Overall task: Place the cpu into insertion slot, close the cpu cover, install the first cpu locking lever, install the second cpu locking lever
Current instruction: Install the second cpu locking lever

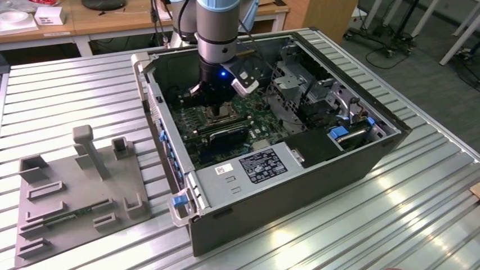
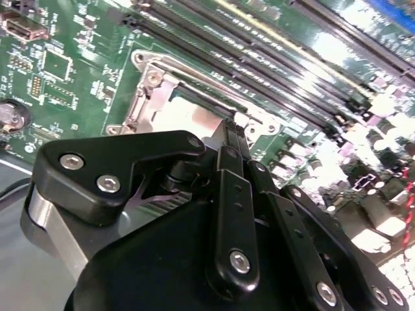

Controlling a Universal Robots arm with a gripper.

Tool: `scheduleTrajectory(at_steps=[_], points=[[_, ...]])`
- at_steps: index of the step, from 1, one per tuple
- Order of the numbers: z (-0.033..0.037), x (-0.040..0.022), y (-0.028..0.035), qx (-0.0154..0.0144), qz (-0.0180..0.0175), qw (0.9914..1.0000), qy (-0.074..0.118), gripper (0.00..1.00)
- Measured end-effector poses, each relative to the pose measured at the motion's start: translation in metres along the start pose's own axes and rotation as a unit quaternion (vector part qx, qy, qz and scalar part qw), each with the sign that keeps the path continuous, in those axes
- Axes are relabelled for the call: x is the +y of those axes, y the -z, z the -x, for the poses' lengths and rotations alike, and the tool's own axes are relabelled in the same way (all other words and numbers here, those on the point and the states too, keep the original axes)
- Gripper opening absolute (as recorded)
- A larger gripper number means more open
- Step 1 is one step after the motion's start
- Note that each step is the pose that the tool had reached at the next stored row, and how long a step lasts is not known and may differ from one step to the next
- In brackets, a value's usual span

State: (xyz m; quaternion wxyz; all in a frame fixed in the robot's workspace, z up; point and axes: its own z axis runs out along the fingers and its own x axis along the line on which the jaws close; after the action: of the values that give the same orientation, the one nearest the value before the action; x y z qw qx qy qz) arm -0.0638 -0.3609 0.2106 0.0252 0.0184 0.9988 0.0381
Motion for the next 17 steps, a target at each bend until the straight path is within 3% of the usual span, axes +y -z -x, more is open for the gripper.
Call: scheduleTrajectory(at_steps=[11, 17], points=[[0.0134, 0.0083, -0.0015, 0.0000, 0.0000, 1.00000, 0.000, 0.11], [0.0146, 0.0099, 0.0002, 0.0006, 0.0001, 1.00000, 0.000, 0.11]])
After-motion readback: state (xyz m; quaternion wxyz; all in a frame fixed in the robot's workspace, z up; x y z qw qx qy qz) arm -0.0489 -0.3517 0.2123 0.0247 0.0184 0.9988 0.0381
